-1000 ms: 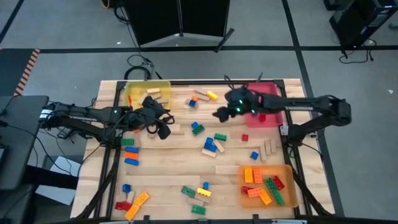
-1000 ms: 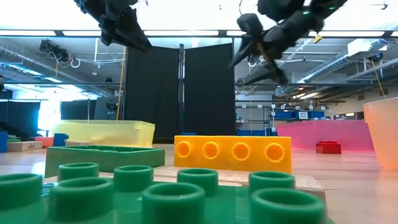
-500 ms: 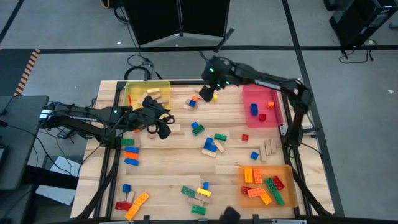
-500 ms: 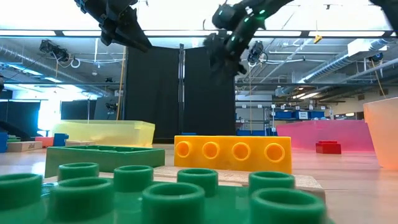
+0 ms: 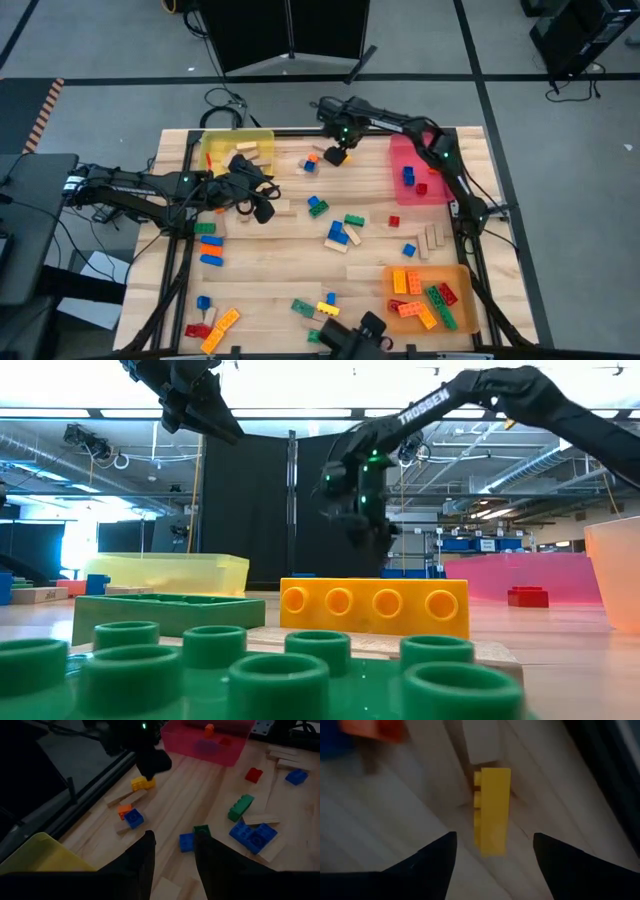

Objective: Sort blocks by size

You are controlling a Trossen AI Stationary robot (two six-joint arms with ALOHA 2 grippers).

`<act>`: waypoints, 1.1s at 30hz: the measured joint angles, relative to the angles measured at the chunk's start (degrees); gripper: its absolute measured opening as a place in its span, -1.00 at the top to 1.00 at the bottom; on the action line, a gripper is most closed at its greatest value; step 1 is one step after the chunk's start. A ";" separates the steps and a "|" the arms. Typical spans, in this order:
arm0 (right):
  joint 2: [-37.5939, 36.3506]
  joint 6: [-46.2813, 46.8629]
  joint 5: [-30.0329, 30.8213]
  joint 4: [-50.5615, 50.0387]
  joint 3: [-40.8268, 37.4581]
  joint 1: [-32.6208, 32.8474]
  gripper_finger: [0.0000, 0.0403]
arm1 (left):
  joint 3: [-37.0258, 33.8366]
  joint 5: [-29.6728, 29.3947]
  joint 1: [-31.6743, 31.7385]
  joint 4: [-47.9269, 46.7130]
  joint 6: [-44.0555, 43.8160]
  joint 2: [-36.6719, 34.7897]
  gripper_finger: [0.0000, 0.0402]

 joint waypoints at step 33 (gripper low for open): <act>-4.52 7.41 1.13 -6.92 -0.11 1.98 0.47 | 0.00 -1.22 0.00 -0.11 0.42 -0.02 0.30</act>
